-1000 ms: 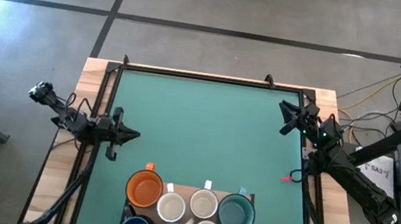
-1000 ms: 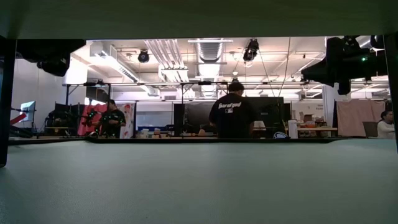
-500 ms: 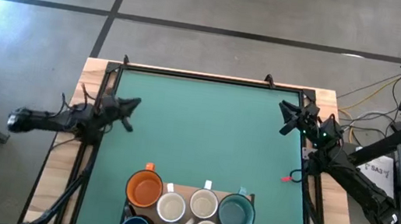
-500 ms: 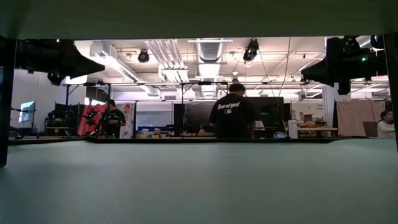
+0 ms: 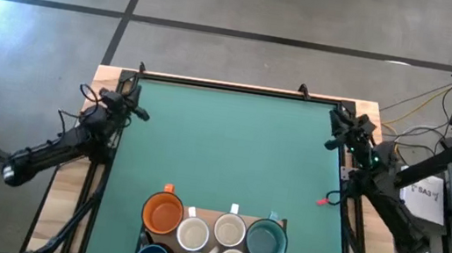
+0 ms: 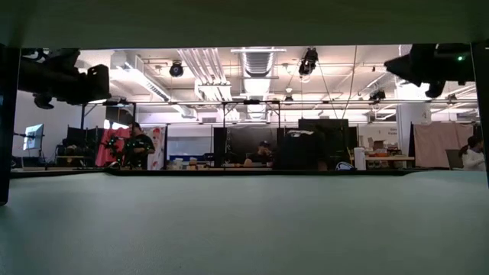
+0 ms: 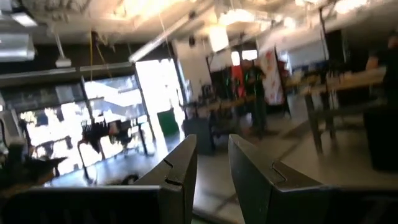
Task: Place coffee mugs
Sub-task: Return to Home Position
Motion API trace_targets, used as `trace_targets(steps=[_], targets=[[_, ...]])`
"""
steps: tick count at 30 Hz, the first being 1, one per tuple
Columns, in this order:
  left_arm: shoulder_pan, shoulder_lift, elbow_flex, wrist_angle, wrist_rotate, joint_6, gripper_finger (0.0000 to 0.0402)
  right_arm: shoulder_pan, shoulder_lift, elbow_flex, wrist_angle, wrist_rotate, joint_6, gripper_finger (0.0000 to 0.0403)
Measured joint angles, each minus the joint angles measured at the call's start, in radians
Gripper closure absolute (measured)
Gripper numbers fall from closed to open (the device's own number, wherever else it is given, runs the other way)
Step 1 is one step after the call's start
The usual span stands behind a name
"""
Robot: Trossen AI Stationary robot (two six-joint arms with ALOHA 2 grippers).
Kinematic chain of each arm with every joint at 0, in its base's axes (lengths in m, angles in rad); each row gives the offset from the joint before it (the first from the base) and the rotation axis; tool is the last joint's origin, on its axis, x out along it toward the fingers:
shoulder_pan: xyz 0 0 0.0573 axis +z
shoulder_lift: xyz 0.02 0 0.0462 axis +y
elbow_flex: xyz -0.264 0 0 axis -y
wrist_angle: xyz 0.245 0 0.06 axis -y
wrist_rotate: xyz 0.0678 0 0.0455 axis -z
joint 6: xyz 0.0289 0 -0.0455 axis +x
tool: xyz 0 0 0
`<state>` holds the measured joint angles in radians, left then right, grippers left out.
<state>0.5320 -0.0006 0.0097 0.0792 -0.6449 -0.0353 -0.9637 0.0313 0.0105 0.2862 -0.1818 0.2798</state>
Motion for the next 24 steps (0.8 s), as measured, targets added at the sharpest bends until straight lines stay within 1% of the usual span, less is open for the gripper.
trace_targets(steps=[1, 3, 5, 15, 17, 20, 24], targets=[[0.023, 0.0, 0.0, 0.0, 0.0, 0.0, 0.04, -0.01, -0.029, 0.0, 0.006, 0.0, 0.0, 0.0321], [0.064, 0.0, 0.0, 0.0, 0.0, 0.0, 0.04, -0.028, -0.03, 0.0, 0.031, -0.007, 0.0, 0.0321], [0.106, 0.001, 0.0, 0.0, 0.0, 0.0, 0.04, -0.038, -0.024, 0.001, 0.076, 0.015, 0.0, 0.0321], [0.409, 0.001, 0.0, 0.0, 0.001, 0.0, 0.04, -0.127, -0.03, 0.002, 0.06, 0.025, 0.0, 0.0321], [0.455, 0.004, 0.0, 0.0, 0.0, 0.0, 0.04, -0.14, -0.028, 0.002, 0.059, 0.025, 0.0, 0.0321], [0.495, 0.004, 0.001, -0.001, 0.0, 0.0, 0.04, -0.15, -0.023, 0.002, 0.06, 0.025, 0.0, 0.0321], [0.5, 0.005, 0.009, -0.009, 0.001, 0.0, 0.04, -0.15, -0.009, 0.002, 0.06, 0.025, 0.0, 0.0321]])
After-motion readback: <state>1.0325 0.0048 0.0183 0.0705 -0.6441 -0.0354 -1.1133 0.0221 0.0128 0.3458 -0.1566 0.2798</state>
